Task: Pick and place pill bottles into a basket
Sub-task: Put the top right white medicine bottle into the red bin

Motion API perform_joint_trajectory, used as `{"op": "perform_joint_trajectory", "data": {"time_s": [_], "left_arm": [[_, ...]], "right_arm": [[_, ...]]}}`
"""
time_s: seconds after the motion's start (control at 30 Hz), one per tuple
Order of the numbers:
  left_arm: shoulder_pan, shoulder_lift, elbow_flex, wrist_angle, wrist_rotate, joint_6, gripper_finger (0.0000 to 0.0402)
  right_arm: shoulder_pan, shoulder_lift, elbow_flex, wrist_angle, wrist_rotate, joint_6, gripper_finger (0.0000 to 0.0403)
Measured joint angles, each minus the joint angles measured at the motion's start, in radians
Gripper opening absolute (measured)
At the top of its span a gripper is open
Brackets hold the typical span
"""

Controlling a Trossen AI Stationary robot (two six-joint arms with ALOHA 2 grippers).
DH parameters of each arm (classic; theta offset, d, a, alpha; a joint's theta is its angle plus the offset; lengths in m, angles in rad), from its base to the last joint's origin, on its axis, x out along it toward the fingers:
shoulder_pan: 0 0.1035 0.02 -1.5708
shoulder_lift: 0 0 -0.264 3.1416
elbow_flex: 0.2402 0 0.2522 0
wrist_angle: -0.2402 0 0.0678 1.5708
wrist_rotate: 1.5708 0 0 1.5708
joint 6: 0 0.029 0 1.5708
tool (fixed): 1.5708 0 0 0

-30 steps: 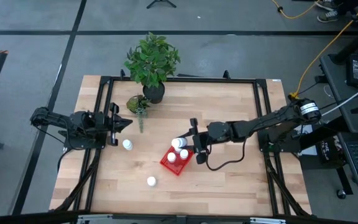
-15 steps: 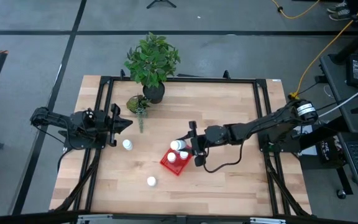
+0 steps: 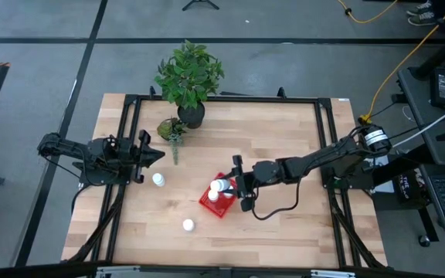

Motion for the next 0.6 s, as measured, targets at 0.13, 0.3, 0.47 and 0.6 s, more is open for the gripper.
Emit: {"op": "perform_joint_trajectory", "data": {"time_s": [0.13, 0.3, 0.47, 0.6], "left_arm": [[0.0, 0.0, 0.0, 0.0, 0.063, -0.038, 0.0013], [0.0, 0.014, 0.0, 0.001, 0.167, -0.049, 0.0029], [0.0, 0.085, 0.0, 0.03, 0.231, -0.075, 0.0081], [0.0, 0.197, 0.04, 0.063, 0.276, -0.067, 0.0136]], "right_arm": [[-0.002, 0.0, 0.0, 0.001, 0.0, -0.003, 0.0163], [-0.007, 0.0, 0.0, 0.004, 0.0, -0.013, 0.0163], [-0.01, 0.0, 0.001, 0.013, 0.0, -0.023, 0.0163], [-0.017, 0.0, 0.017, 0.007, 0.0, -0.024, 0.0163]]}}
